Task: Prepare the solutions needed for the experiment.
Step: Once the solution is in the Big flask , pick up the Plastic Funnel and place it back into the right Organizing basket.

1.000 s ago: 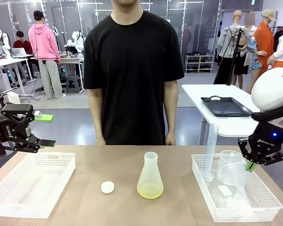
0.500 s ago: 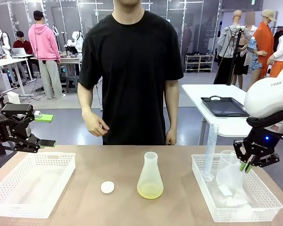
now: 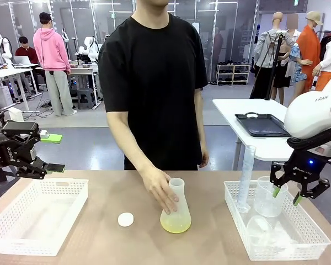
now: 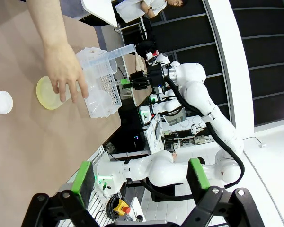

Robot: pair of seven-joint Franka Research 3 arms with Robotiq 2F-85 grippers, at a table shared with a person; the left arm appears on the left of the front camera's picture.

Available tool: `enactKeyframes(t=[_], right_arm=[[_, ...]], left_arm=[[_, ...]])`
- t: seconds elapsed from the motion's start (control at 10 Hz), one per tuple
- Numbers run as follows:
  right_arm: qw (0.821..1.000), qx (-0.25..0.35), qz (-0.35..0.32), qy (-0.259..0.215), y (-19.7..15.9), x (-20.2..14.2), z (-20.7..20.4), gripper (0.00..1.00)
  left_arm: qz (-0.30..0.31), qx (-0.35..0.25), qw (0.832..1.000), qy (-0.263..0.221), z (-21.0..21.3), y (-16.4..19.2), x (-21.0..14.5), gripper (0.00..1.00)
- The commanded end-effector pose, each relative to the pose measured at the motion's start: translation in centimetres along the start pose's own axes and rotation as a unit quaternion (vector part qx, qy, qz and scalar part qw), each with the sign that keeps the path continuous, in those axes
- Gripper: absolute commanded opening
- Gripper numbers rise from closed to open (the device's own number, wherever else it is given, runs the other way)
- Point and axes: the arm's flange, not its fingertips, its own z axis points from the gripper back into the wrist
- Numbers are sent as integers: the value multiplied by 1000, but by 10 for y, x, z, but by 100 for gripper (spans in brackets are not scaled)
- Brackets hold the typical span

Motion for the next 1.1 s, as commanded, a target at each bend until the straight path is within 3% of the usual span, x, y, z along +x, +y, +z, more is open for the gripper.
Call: enactKeyframes(t=[0.0, 1.0], right_arm=[[1000, 0, 0, -1, 0, 0, 0, 54], [1000, 0, 0, -1, 0, 0, 0, 54]], left_arm=[[1, -14, 1000, -5, -2, -2, 2, 100], [1, -14, 1000, -5, -2, -2, 2, 100]])
